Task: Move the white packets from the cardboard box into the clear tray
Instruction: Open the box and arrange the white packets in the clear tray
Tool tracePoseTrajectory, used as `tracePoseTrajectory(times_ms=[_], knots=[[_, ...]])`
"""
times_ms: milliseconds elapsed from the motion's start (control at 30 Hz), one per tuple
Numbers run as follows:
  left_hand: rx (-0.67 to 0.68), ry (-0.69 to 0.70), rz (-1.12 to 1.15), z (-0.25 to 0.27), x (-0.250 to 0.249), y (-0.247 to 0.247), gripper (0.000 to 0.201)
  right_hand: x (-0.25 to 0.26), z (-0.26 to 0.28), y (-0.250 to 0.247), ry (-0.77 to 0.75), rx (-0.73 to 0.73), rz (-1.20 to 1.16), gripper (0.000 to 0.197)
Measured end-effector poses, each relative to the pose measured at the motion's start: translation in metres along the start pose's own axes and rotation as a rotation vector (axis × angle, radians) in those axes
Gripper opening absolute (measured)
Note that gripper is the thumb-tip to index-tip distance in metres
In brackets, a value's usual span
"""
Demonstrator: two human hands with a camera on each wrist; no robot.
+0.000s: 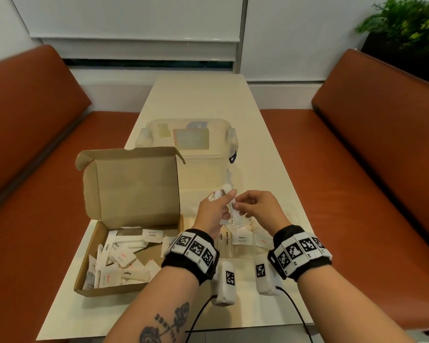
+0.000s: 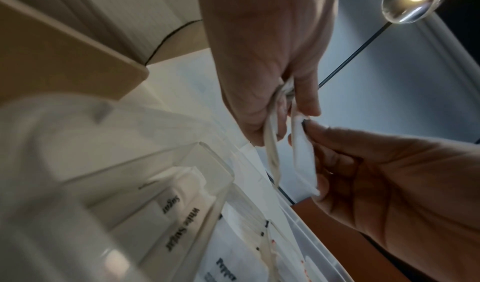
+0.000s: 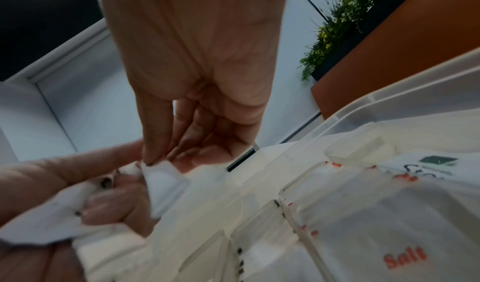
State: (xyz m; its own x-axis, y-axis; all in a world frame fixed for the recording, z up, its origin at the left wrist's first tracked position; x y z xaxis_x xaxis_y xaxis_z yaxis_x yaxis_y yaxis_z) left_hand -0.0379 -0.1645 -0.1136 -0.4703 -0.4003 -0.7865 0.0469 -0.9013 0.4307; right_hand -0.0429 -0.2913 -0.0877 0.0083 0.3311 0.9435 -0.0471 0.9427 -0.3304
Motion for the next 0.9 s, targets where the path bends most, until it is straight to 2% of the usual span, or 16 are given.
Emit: tracePoseTrajectory(times_ms=[167, 300, 500, 600, 733, 900], knots=[[-0.114, -0.063, 0.224, -0.005, 0.000, -0.021, 0.020, -0.011, 0.004, 0.005, 0.090, -0.098, 0.026, 0.011], [-0.127, -0.078, 0.342, -0.007, 0.001, -0.035, 0.028, -0.021, 0.010, 0.025, 0.144, -0.048, 0.181, 0.010], [-0.119, -0.066, 0.395, -0.009, 0.001, -0.042, 0.029, -0.023, 0.011, 0.057, 0.067, 0.028, 0.437, 0.011], [-0.115, -0.062, 0.392, -0.008, 0.001, -0.045, 0.028, -0.027, 0.012, 0.065, 0.076, 0.026, 0.481, 0.013], [-0.121, -0.079, 0.394, -0.009, 0.004, -0.048, 0.026, -0.031, 0.014, 0.071, 0.079, 0.055, 0.570, 0.005], [-0.121, -0.091, 0.393, -0.009, 0.006, -0.051, 0.026, -0.034, 0.014, 0.070, 0.059, 0.061, 0.589, 0.015]])
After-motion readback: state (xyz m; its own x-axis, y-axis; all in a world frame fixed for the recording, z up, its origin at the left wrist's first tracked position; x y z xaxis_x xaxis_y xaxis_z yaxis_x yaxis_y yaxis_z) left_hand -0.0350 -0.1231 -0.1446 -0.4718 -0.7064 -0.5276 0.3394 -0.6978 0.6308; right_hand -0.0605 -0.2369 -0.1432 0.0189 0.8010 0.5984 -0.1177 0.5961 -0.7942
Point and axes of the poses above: each hand's wrist, its own z-axis away from the middle knuckle, its own y-axis out of the palm, x = y × z, the point moved 6 cm from there along -z, towards the middle knuckle, and after that the axes turned 7 degrees about -y, right-handed, at the moved point
